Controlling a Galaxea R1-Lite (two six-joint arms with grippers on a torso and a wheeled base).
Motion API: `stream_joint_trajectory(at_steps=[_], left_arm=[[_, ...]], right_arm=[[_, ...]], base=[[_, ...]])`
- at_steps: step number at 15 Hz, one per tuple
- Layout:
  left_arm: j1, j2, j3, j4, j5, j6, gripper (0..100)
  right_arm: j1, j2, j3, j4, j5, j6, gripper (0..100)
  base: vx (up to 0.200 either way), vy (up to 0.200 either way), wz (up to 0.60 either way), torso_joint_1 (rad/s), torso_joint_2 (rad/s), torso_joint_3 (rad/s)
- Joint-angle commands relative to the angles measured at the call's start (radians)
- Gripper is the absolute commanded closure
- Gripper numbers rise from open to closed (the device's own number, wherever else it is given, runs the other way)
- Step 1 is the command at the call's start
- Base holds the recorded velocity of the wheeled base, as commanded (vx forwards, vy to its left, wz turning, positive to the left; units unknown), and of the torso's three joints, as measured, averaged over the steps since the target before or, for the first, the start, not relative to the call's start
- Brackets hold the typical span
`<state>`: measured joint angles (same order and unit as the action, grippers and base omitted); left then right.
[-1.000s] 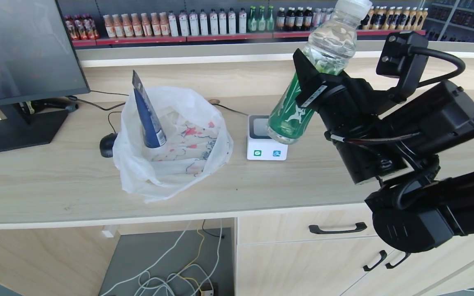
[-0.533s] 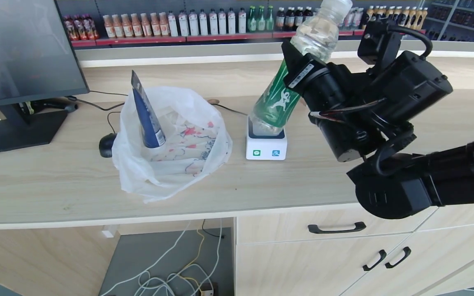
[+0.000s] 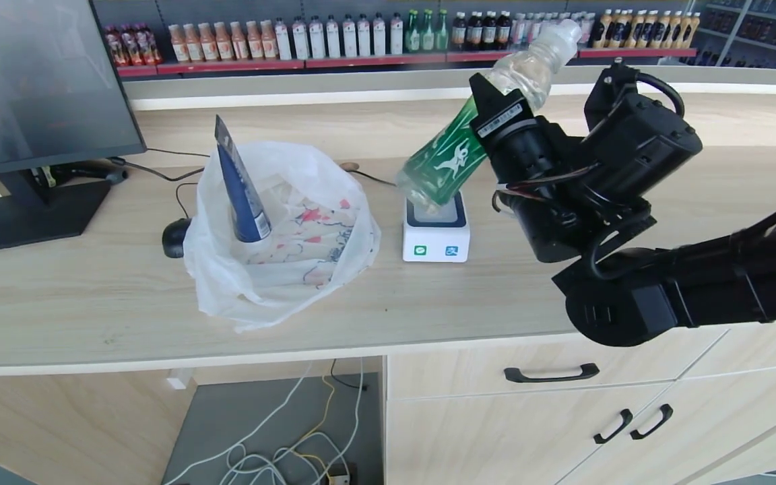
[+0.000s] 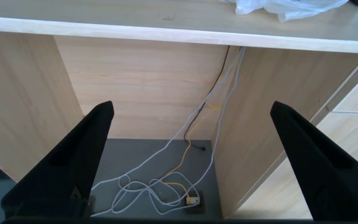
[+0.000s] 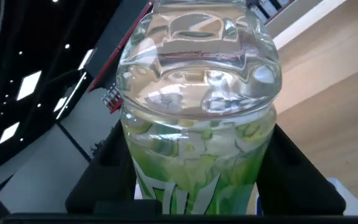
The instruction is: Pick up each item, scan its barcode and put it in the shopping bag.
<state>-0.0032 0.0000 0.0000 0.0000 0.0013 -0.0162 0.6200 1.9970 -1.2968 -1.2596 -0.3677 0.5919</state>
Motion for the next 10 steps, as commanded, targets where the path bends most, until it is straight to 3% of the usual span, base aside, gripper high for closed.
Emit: stream_joint_trajectory(at_steps=[1, 5, 10], left_arm=[[0.000, 0.002, 0.000, 0.000, 0.000, -0.001, 0], [0.000, 0.002, 0.000, 0.000, 0.000, -0.001, 0], [0.000, 0.002, 0.000, 0.000, 0.000, -0.001, 0]], right_arm=[[-0.022, 0.026, -0.013, 0.006, 0.000, 0.032, 100], [-0.059, 0.092, -0.095, 0.026, 0.001, 0.123, 100], [-0.060, 0.100, -0.234, 0.224, -0.002, 0.261, 100]], base=[[0.000, 0.000, 0.00, 0.000, 0.00, 0.000], [0.000, 0.000, 0.00, 0.000, 0.00, 0.000], [0.000, 0.000, 0.00, 0.000, 0.00, 0.000]])
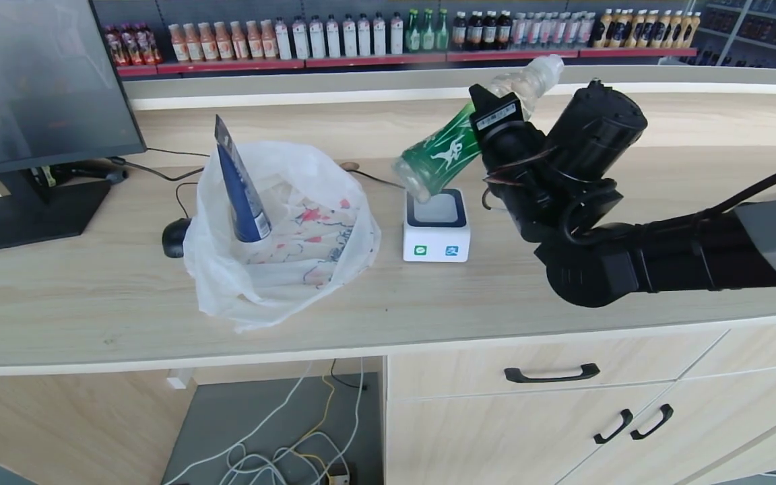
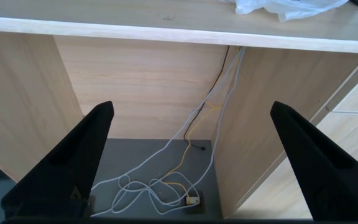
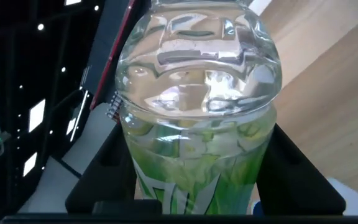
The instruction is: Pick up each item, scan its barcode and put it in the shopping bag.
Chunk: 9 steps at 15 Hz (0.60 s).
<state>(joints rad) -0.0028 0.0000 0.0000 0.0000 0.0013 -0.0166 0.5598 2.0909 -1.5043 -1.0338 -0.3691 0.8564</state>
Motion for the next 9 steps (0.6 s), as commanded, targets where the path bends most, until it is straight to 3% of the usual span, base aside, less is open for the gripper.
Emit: stream_joint_trajectory(at_steps=[1, 9], left_arm=[[0.000, 0.002, 0.000, 0.000, 0.000, 0.000, 0], [0.000, 0.002, 0.000, 0.000, 0.000, 0.000, 0]], right_arm=[[0.000, 0.015, -0.068, 0.052, -0.001, 0.046, 100], [-0.006, 0.034, -0.106, 0.161, 0.006, 0.331, 100]], base=[[0.000, 0.000, 0.00, 0.000, 0.00, 0.000], [0.000, 0.000, 0.00, 0.000, 0.00, 0.000]])
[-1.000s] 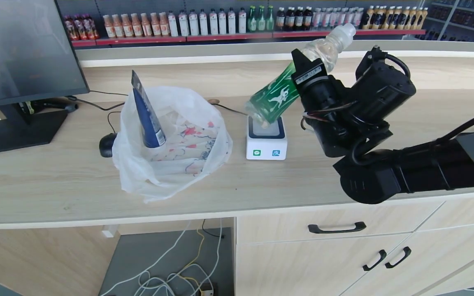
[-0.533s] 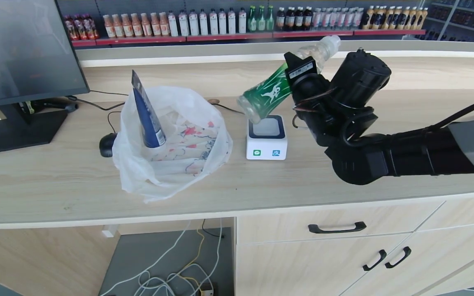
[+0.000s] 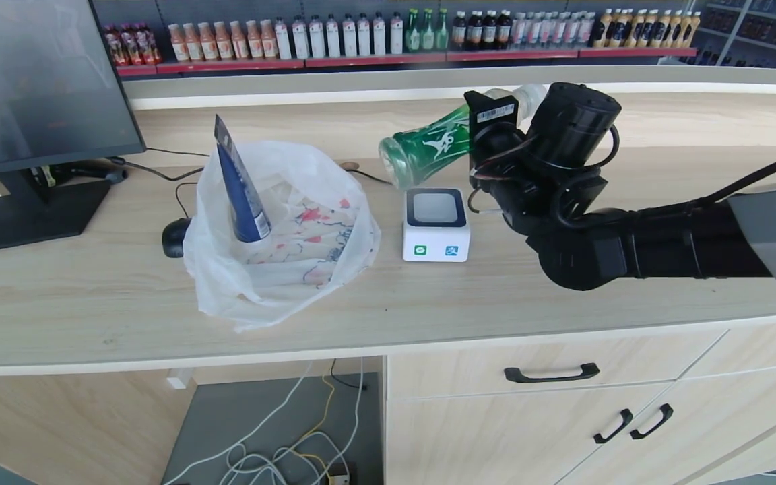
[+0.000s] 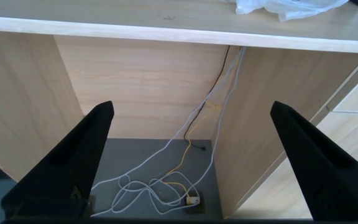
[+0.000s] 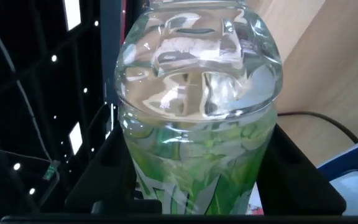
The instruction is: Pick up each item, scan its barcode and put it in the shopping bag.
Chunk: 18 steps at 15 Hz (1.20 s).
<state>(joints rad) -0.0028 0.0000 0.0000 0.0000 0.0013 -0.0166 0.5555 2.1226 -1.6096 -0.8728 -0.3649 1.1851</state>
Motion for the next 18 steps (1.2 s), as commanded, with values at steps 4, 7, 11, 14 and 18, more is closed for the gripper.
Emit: stream_joint_trajectory(at_steps=[4, 7, 11, 14, 18], left_arm=[[0.000, 0.002, 0.000, 0.000, 0.000, 0.000, 0], [0.000, 0.002, 0.000, 0.000, 0.000, 0.000, 0], [0.000, 0.002, 0.000, 0.000, 0.000, 0.000, 0], [0.000, 0.002, 0.000, 0.000, 0.000, 0.000, 0], [0.000, 0.002, 0.000, 0.000, 0.000, 0.000, 0]], right_arm=[[-0.023, 0.005, 0.016, 0.000, -0.002, 0.044, 100], [-0.046, 0.023, 0.025, 0.000, 0.000, 0.047, 100], [-0.060, 0.039, 0.037, 0.000, 0.001, 0.048, 100], [-0.063, 0.042, 0.036, 0.000, 0.001, 0.050, 100], [-0.082, 0.057, 0.037, -0.002, 0.001, 0.054, 100]], base=[[0.000, 0.000, 0.00, 0.000, 0.00, 0.000], [0.000, 0.000, 0.00, 0.000, 0.00, 0.000], [0.000, 0.000, 0.00, 0.000, 0.00, 0.000], [0.000, 0.000, 0.00, 0.000, 0.00, 0.000], [0.000, 0.000, 0.00, 0.000, 0.00, 0.000]])
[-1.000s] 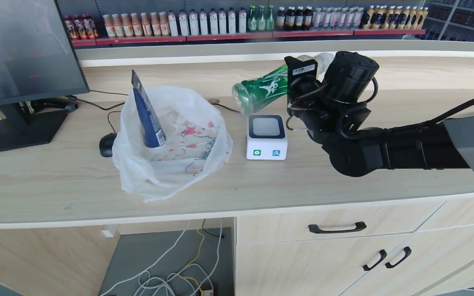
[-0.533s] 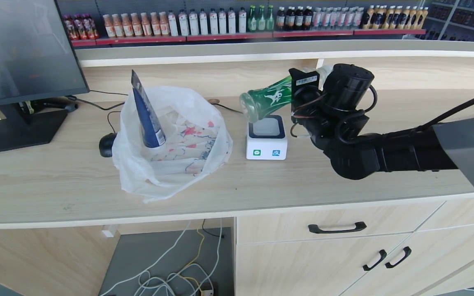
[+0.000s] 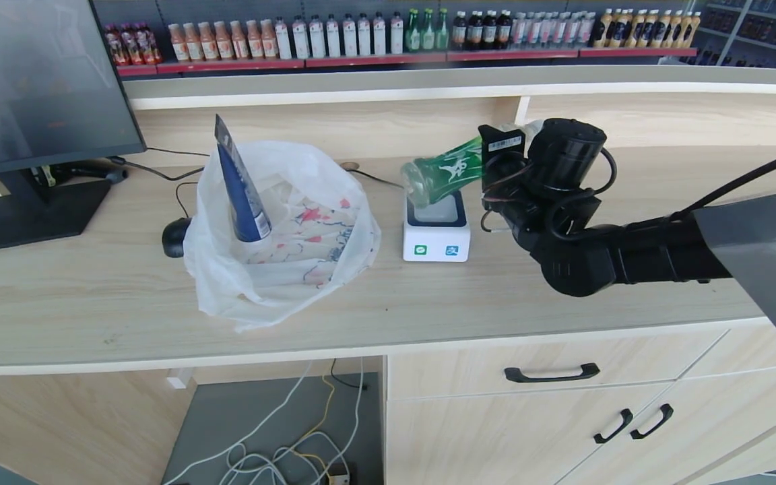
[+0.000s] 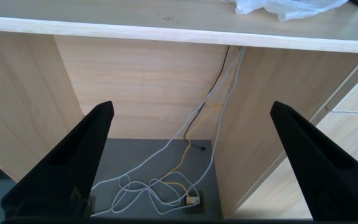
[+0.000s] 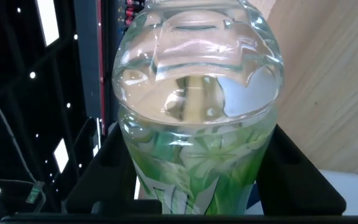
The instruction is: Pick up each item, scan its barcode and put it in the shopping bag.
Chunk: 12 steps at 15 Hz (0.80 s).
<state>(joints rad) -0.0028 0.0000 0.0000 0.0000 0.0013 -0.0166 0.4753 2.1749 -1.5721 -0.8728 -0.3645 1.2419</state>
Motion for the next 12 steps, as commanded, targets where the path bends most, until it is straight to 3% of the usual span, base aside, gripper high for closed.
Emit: stream_joint_trajectory(at_steps=[1, 12], left_arm=[[0.000, 0.000, 0.000, 0.000, 0.000, 0.000, 0], [0.000, 0.002, 0.000, 0.000, 0.000, 0.000, 0]], right_arm=[[-0.007, 0.005, 0.000, -0.002, -0.001, 0.007, 100], [-0.020, -0.035, 0.029, -0.002, -0.005, 0.039, 100]], base=[[0.000, 0.000, 0.00, 0.000, 0.00, 0.000], [0.000, 0.000, 0.00, 0.000, 0.00, 0.000]])
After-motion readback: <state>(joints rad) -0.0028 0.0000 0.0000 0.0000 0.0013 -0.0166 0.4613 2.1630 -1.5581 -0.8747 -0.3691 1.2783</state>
